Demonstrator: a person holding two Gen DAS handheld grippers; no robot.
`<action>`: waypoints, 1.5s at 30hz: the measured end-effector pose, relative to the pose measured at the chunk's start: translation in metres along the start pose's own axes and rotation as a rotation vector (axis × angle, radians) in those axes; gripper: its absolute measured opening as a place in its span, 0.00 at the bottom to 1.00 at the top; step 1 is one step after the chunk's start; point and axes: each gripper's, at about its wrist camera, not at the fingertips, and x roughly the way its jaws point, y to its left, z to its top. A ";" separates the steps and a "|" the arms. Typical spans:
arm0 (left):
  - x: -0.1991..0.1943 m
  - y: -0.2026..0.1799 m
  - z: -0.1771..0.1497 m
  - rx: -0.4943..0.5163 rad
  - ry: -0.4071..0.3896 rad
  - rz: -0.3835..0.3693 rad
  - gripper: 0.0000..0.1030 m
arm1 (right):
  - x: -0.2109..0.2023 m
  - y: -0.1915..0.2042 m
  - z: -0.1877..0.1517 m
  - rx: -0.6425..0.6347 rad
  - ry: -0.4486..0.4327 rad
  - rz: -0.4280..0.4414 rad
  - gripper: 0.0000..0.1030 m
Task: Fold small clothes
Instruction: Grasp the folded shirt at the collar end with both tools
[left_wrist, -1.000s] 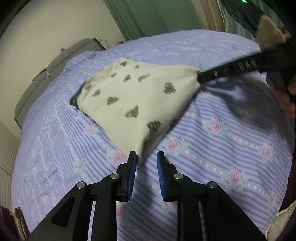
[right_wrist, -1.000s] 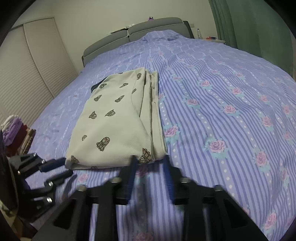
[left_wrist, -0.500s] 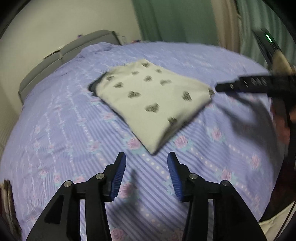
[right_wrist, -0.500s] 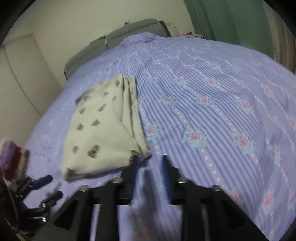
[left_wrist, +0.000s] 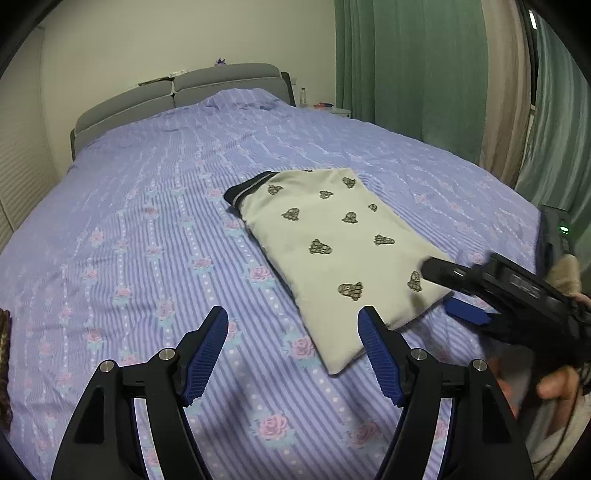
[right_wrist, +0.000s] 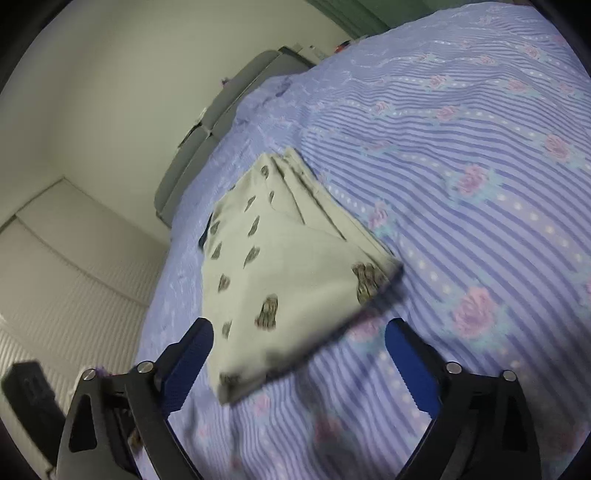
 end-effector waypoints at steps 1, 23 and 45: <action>0.001 -0.001 0.000 0.001 0.002 -0.005 0.70 | 0.006 0.001 0.002 0.012 -0.007 -0.005 0.93; 0.077 0.044 0.028 -0.125 0.111 -0.214 0.70 | 0.031 0.008 0.030 0.041 -0.087 -0.148 0.21; 0.167 0.047 0.079 -0.272 0.201 -0.338 0.59 | 0.034 0.019 0.028 -0.096 -0.067 -0.244 0.21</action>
